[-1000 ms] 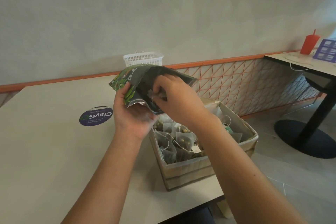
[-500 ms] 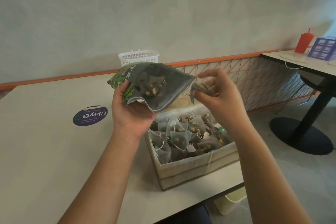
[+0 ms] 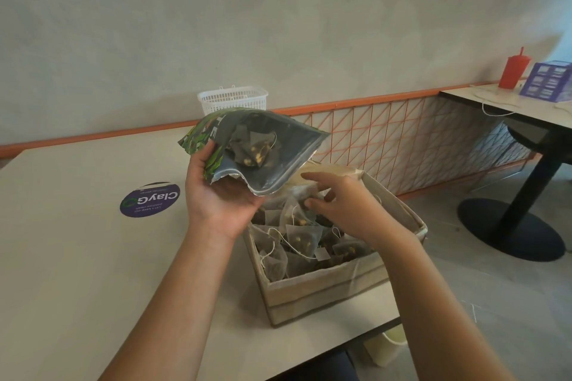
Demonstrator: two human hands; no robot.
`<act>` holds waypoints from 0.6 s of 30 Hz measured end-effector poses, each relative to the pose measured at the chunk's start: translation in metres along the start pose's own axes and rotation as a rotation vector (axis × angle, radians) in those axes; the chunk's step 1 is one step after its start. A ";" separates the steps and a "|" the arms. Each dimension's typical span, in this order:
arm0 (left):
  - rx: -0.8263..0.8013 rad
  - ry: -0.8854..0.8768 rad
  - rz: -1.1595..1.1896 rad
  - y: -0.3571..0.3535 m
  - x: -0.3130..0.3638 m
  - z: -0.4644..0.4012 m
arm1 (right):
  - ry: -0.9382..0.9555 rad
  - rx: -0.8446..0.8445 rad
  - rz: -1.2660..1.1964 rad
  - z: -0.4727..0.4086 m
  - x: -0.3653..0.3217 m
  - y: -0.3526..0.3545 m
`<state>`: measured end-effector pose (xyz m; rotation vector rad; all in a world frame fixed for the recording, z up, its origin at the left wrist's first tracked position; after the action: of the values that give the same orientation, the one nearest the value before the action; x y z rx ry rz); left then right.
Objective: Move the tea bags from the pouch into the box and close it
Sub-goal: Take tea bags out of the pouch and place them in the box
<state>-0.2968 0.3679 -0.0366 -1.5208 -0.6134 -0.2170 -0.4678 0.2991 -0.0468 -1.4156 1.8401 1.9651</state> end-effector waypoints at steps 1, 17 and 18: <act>0.003 -0.002 0.005 -0.001 0.000 0.001 | -0.001 0.041 0.027 0.000 0.001 0.001; 0.013 -0.010 0.013 0.005 0.006 0.002 | 0.218 0.533 -0.056 0.018 -0.044 0.016; 0.018 -0.012 0.011 0.005 0.006 0.002 | 0.257 0.527 -0.086 0.020 -0.053 0.015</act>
<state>-0.2899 0.3715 -0.0379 -1.5091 -0.6153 -0.1933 -0.4585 0.3384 -0.0039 -1.5762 2.1399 1.1674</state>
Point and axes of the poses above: each hand's wrist, its own z-axis away from the middle knuckle, its own y-axis out of the back of the hand, x = y × z, the point moved 2 cm from there along -z, towards the middle knuckle, and after that the axes turned 4 degrees about -z, right-handed, at the moved point
